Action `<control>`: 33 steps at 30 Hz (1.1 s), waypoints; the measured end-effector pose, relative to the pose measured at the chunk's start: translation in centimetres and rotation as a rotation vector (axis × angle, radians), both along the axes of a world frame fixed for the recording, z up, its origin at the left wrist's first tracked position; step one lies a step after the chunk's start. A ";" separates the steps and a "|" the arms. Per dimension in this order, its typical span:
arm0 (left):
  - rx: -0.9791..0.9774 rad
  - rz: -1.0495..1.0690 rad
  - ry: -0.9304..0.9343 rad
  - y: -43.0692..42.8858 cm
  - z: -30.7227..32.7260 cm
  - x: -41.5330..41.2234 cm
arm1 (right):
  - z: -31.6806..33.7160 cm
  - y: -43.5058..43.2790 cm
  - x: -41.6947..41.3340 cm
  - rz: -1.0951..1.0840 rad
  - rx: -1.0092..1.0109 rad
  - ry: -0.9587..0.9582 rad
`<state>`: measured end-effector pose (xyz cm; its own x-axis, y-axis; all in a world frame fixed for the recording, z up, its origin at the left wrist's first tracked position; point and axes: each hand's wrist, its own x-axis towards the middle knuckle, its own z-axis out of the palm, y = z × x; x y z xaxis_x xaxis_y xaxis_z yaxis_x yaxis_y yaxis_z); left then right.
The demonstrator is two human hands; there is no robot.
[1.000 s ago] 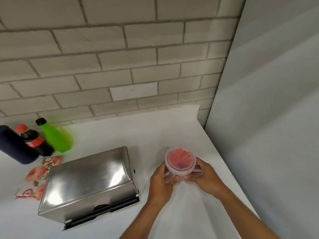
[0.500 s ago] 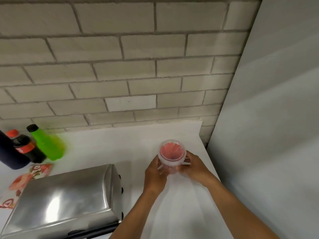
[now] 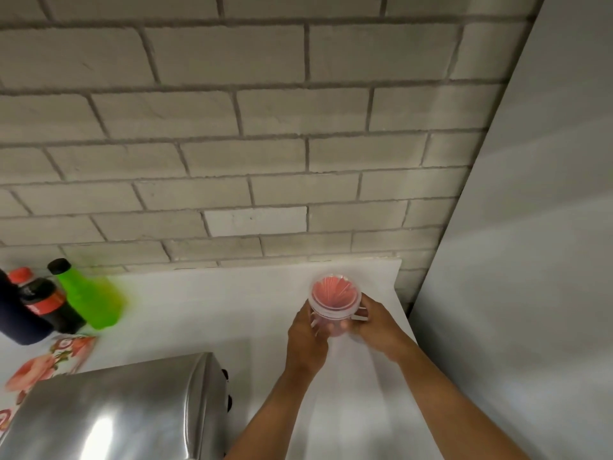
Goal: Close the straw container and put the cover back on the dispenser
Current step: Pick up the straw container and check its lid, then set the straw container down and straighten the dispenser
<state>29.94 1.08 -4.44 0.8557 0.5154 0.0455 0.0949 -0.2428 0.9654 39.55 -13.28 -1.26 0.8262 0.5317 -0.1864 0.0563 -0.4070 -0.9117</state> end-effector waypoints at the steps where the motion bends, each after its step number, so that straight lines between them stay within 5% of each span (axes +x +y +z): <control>1: 0.006 -0.001 -0.001 0.1 -0.1 0.3 | -0.1 0.0 0.2 -0.004 0.002 0.002; 13: 0.048 0.022 0.045 0.3 -1.0 1.5 | 0.0 0.3 1.0 -0.018 -0.016 0.041; 23: 0.061 -0.101 0.247 -1.8 1.2 -8.7 | 0.8 -2.4 -3.9 -0.039 -0.151 0.108; 33: 0.177 -0.095 -0.047 3.6 14.1 -20.1 | 6.0 -1.4 -13.6 0.221 -0.167 0.085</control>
<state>9.86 4.65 9.71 0.8950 0.4126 0.1695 0.0191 -0.4151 0.9096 25.92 -14.64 4.69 0.6715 0.6533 -0.3497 0.0869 -0.5381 -0.8384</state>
